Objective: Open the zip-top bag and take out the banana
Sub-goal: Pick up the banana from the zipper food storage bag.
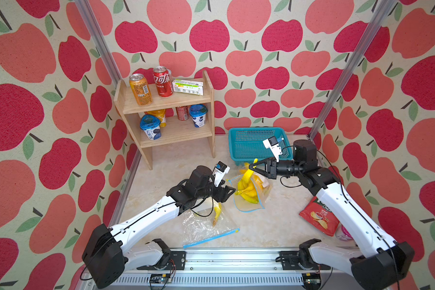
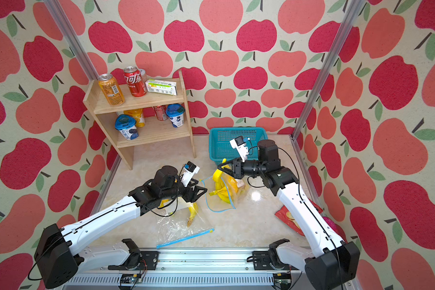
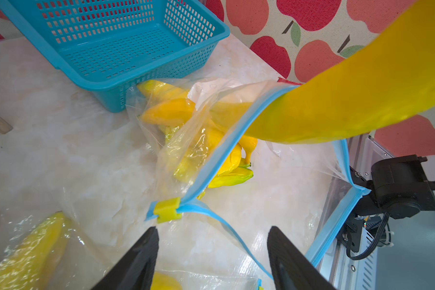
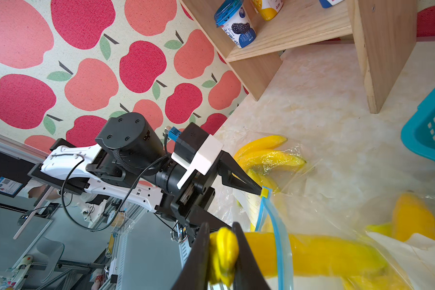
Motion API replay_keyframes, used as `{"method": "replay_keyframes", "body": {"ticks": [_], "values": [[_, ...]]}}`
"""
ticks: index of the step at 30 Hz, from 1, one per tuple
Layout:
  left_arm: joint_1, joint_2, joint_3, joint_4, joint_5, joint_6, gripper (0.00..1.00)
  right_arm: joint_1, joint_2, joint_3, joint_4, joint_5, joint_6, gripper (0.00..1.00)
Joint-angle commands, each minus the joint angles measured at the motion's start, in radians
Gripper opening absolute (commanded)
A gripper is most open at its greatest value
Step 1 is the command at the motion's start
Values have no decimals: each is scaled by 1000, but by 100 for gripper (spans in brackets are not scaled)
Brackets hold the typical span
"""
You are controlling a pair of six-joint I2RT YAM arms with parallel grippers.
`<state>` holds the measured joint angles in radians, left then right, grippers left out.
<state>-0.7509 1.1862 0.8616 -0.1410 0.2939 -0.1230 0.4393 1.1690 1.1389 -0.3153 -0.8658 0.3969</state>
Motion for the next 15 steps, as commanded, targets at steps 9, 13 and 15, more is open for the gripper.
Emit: {"method": "replay_keyframes", "body": {"ticks": [9,13,15], "values": [[37,123,116,87,48,199,57,1,-31,-8,-9,7,-24,18],[50,170,159,71,76,219,55,-1,-32,-10,-11,5,-30,18],[57,171,164,82,89,214,54,-1,-31,-11,-15,10,-32,18]]}}
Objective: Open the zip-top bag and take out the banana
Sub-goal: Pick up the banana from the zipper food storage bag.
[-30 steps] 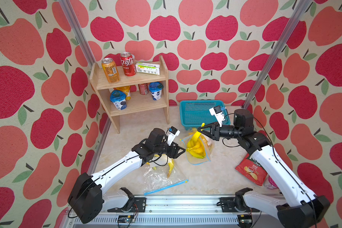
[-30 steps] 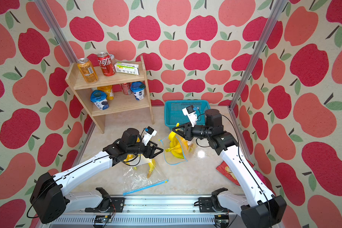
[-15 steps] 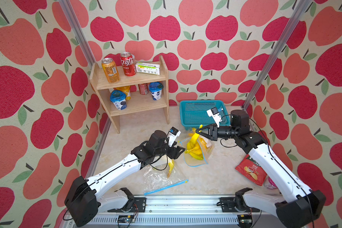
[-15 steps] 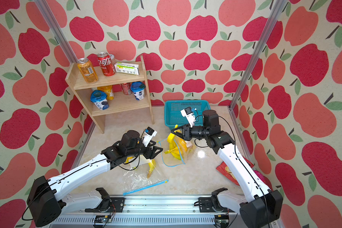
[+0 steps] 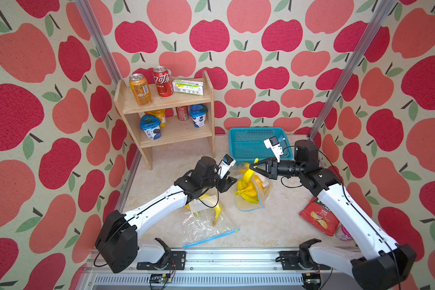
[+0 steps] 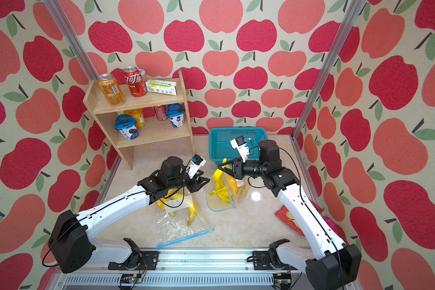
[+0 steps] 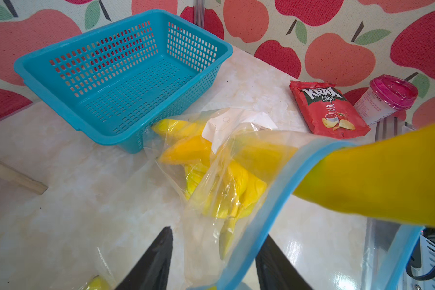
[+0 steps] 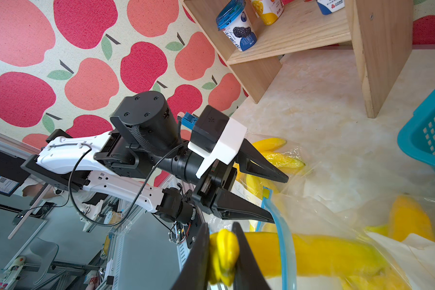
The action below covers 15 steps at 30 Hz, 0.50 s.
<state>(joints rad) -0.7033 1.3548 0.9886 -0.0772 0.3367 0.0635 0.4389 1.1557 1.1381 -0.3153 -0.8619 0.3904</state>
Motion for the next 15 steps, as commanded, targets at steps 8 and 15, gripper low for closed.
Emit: {"method": "replay_keyframes", "body": {"ticks": [8,15], "values": [[22,46,61,-24,98,29,26,-4,-12,11,-26,2,-32,18],[22,64,56,-38,119,15,32,-5,-25,20,-48,14,-44,19]]}}
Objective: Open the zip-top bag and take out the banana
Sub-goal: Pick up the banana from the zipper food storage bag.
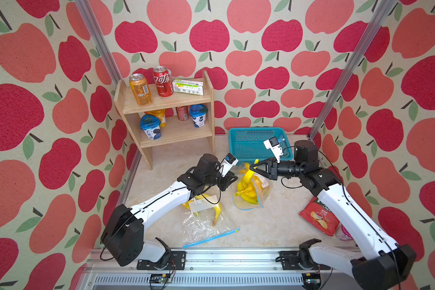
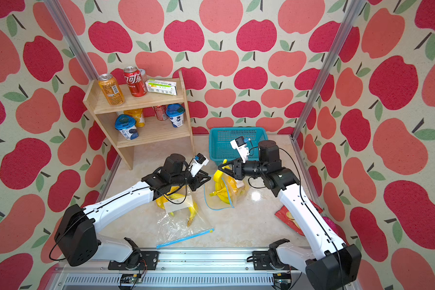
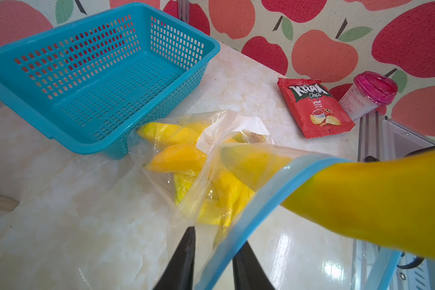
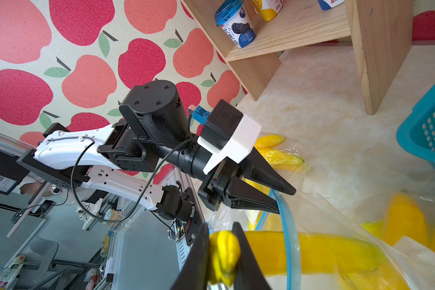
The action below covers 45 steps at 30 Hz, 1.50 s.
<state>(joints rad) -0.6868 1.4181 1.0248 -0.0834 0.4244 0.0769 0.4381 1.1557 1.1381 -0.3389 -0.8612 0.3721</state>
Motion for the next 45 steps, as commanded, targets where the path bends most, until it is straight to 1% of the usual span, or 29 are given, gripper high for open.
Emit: {"method": "replay_keyframes", "body": {"ticks": [1,2,4,5,6,7,8,9,11,12,14,15,17,18,21,24,26,28,30,33,34,37,41,43,45], "values": [[5,-3,15,-35,27,3,32,-4,-25,21,-25,14,-24,19],[6,-7,11,-36,20,2,30,-4,-25,21,-25,13,-24,19],[15,-15,3,-31,12,-11,21,-4,-21,23,-22,8,-25,19],[19,-16,3,-31,15,-16,19,-4,-20,24,-24,9,-25,19],[23,-20,1,-34,22,-19,20,-5,-21,27,-30,16,-29,19],[24,-22,-1,-36,23,-21,26,-6,-20,31,-35,22,-33,19],[23,-25,-4,-41,19,-18,28,-7,-22,34,-39,23,-37,19],[23,-24,-8,-46,13,-16,24,-8,-21,37,-40,20,-36,19],[28,-20,-14,-45,-10,-27,3,-10,-22,44,-37,-2,-36,22],[33,-13,-12,-47,-9,-30,0,-10,-25,48,-31,-17,-29,22],[35,1,2,-49,-13,-39,0,-11,-38,54,27,-67,26,22],[36,13,15,-50,-22,-49,0,-12,-46,57,83,-106,77,20],[42,42,48,-58,-27,-62,0,-10,-47,85,155,-165,166,14],[41,59,66,-62,-25,-65,0,-7,-49,112,140,-168,170,12],[44,100,100,-61,-12,-82,0,-10,-69,191,-14,-86,80,5],[44,124,115,-73,-5,-93,0,-18,-116,226,-15,-16,49,5],[43,119,107,-62,0,-101,0,-18,-132,269,-34,101,-16,6],[44,110,102,-55,-5,-112,0,-29,-105,310,-55,232,-95,6],[43,105,104,-61,-5,-110,0,-49,-32,346,-55,307,-145,6],[44,99,113,-80,-9,-109,0,-104,98,365,68,267,-115,5],[43,93,111,-78,-9,-113,0,-109,157,391,71,293,-137,5],[41,71,100,-63,4,-127,0,-129,359,525,15,427,-237,4],[39,51,94,-55,10,-148,0,-156,610,671,55,622,-301,2],[35,41,91,-52,11,-155,0,-159,755,803,17,699,-337,2],[34,32,86,-46,7,-160,0,-158,914,1013,-110,742,-368,2]]}}
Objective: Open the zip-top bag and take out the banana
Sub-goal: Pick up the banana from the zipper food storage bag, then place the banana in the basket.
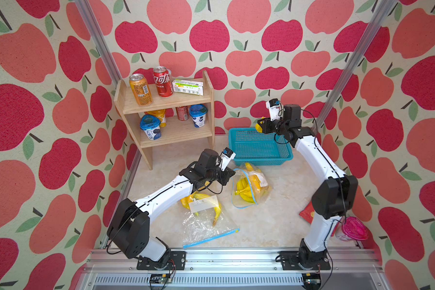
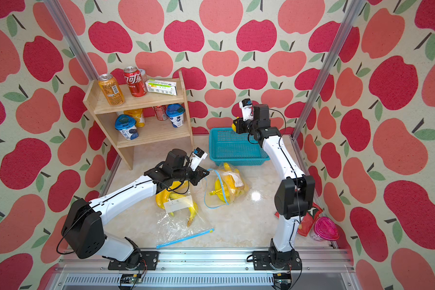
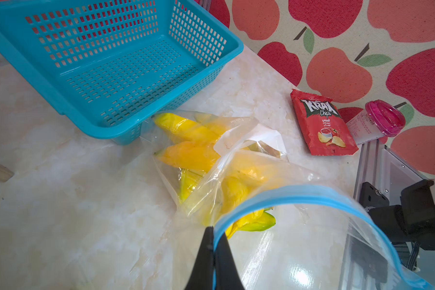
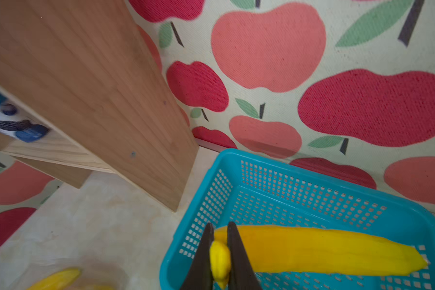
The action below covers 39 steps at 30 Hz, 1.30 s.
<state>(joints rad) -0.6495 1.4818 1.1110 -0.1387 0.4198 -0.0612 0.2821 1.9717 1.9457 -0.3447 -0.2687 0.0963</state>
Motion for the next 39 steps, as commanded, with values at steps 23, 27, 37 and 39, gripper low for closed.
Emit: {"method": "replay_keyframes", "body": {"ticks": [23,27,37,39], "values": [[17,-11,30,5,30,-23,0,-18,472,418,-380,121,-27,4],[19,-16,21,7,27,-28,0,-15,474,403,-382,83,-12,24],[9,-11,35,14,47,-43,0,35,210,233,-294,132,-37,70],[4,-11,42,6,41,-44,0,57,80,119,-238,173,-30,71]]}}
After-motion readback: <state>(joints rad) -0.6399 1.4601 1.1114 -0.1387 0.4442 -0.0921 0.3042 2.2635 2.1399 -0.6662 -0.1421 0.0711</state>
